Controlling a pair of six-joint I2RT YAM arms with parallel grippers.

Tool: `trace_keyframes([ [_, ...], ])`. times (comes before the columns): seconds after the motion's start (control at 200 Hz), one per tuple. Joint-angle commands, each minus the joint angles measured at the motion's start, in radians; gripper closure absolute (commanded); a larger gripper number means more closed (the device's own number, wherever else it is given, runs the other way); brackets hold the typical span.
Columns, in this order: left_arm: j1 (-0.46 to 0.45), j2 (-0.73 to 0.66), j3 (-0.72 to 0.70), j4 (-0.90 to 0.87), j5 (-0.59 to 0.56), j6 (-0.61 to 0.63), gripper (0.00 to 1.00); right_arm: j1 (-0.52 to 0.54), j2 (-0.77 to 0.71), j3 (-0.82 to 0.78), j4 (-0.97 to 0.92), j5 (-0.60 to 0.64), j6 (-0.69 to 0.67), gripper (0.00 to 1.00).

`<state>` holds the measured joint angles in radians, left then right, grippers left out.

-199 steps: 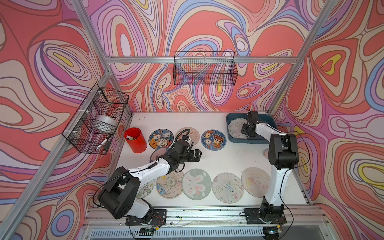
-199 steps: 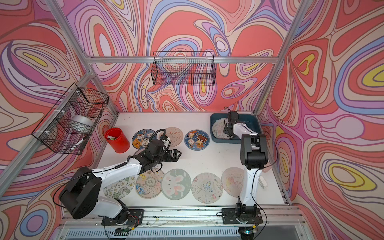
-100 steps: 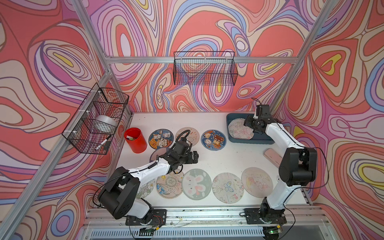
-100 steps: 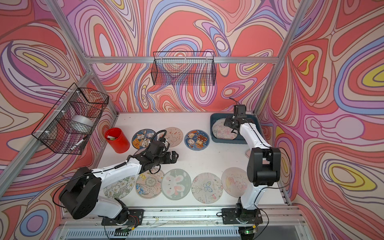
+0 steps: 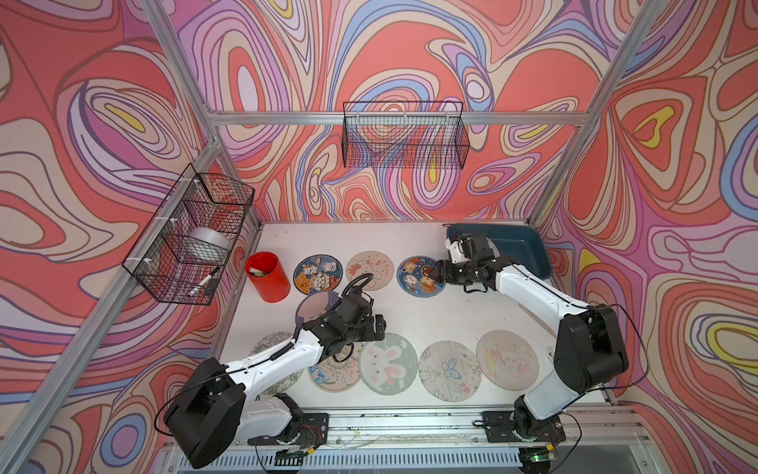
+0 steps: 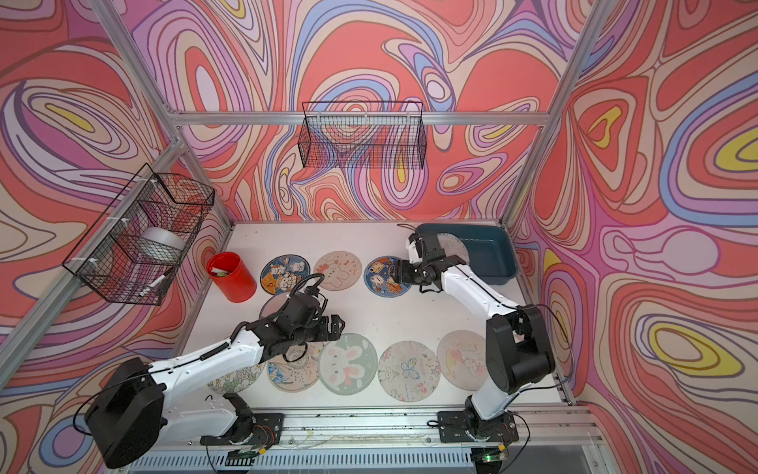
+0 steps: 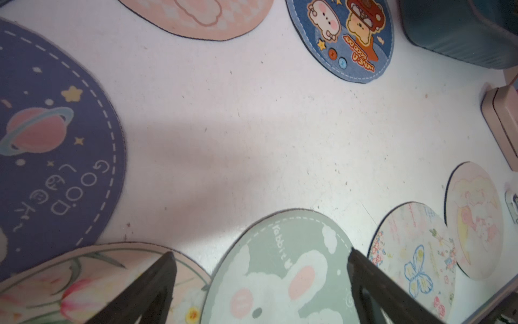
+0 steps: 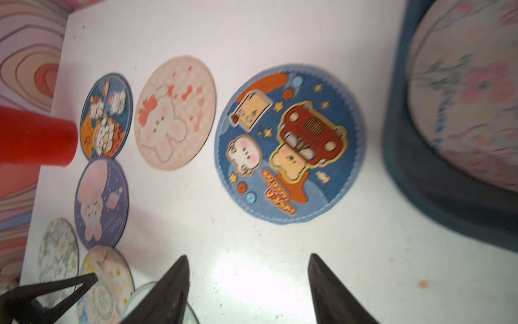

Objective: Put the coasters into the storage box
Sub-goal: Pick up the coaster from the center of the board.

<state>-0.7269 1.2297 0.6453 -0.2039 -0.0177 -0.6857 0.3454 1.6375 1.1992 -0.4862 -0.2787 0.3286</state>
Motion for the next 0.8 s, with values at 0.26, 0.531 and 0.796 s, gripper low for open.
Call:
trace_keyframes([
  [0.26, -0.155, -0.09, -0.073, -0.169, -0.155, -0.077, 0.04, 0.115, 0.001, -0.153, 0.07, -0.1, 0.072, 0.32],
  [0.531, -0.247, -0.095, -0.095, -0.188, -0.216, -0.134, 0.04, 0.221, 0.008, -0.225, 0.097, -0.09, 0.098, 0.34],
  [0.796, -0.301, -0.074, -0.108, -0.216, -0.233, -0.168, 0.04, 0.299, -0.016, -0.309, 0.12, -0.094, 0.136, 0.36],
])
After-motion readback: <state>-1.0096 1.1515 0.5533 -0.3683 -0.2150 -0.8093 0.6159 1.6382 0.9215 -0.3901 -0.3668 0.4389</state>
